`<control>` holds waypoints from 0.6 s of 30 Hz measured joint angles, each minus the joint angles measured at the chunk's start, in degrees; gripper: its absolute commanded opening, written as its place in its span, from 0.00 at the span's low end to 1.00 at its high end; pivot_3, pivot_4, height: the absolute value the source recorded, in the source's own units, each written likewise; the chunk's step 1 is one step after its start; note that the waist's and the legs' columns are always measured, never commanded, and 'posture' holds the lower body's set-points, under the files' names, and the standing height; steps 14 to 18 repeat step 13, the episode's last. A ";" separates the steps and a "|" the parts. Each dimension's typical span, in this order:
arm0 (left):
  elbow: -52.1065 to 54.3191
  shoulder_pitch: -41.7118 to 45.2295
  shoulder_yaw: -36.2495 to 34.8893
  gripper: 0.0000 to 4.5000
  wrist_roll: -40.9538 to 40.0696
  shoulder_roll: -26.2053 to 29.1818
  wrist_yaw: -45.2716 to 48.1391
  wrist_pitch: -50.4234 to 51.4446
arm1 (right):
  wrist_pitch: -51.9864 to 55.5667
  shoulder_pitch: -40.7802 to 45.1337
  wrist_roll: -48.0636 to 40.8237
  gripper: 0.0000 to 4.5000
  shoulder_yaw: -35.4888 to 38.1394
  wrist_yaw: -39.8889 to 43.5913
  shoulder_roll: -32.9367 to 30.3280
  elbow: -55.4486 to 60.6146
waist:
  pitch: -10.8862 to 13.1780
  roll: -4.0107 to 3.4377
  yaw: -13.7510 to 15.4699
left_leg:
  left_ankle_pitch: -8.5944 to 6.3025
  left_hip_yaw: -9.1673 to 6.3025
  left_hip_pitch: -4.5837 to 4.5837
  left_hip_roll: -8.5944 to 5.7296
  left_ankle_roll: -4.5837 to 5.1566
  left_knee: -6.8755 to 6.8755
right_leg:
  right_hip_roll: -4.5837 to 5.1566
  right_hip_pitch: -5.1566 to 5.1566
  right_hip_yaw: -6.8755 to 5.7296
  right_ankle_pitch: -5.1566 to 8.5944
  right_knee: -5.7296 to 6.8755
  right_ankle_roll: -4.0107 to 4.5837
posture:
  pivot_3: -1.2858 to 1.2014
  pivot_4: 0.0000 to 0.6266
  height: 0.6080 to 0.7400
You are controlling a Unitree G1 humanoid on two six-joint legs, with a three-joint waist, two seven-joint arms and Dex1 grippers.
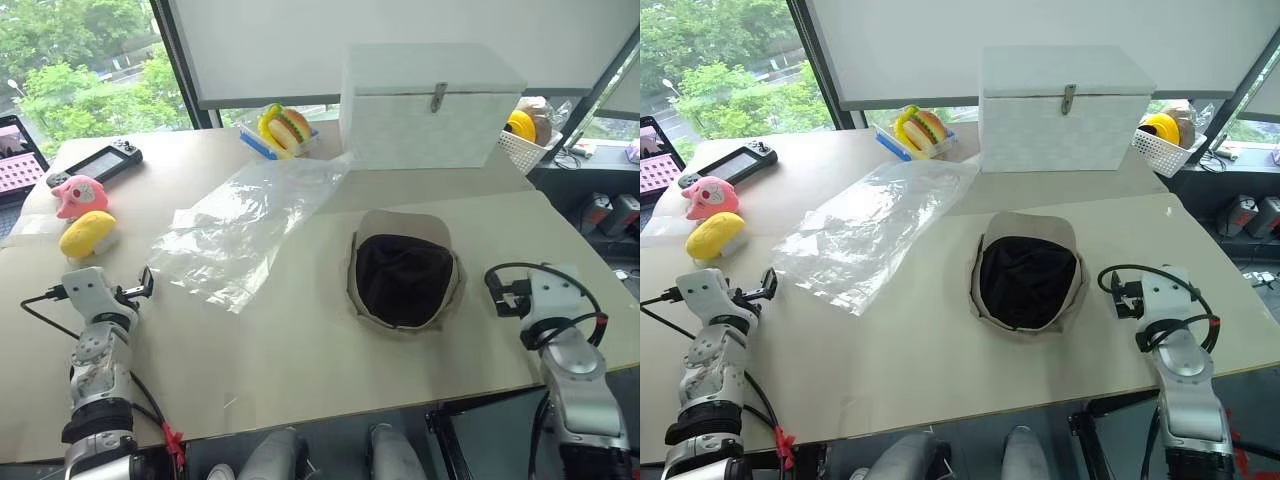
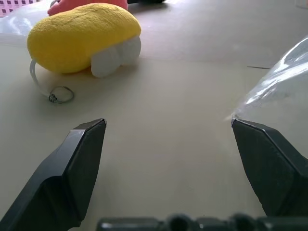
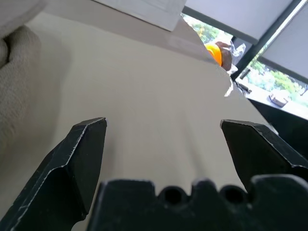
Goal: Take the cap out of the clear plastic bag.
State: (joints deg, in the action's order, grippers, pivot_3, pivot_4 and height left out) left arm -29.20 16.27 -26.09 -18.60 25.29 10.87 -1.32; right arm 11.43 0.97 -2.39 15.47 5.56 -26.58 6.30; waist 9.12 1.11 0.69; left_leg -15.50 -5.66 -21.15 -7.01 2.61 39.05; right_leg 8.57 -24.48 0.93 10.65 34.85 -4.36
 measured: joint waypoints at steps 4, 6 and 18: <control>-0.33 0.21 0.01 0.99 0.29 -0.03 0.37 -0.17 | -0.65 -0.51 0.12 1.00 1.10 -0.73 0.42 -0.23 | 0.00 0.00 -0.03 | 0.00 0.00 0.02 0.00 0.00 0.00 | 0.00 0.01 -0.01 0.00 0.01 0.00 | 0.52 0.24 0.98; -0.34 0.22 0.21 0.99 0.48 -0.05 0.94 -0.23 | -1.04 -1.21 0.18 1.00 1.11 -0.77 0.91 -0.19 | 0.00 0.00 -0.02 | 0.00 0.00 0.04 0.00 0.01 -0.01 | -0.01 0.03 -0.01 0.00 0.01 0.00 | 0.52 0.24 0.98; -0.10 0.23 0.46 0.99 0.58 -0.54 2.09 -0.28 | -1.04 -2.01 1.09 1.00 0.81 -0.77 2.56 -0.19 | -0.02 -0.04 -0.03 | 0.00 0.00 0.08 0.00 0.01 -0.02 | -0.01 0.06 -0.01 0.00 0.02 -0.01 | 0.52 0.24 0.98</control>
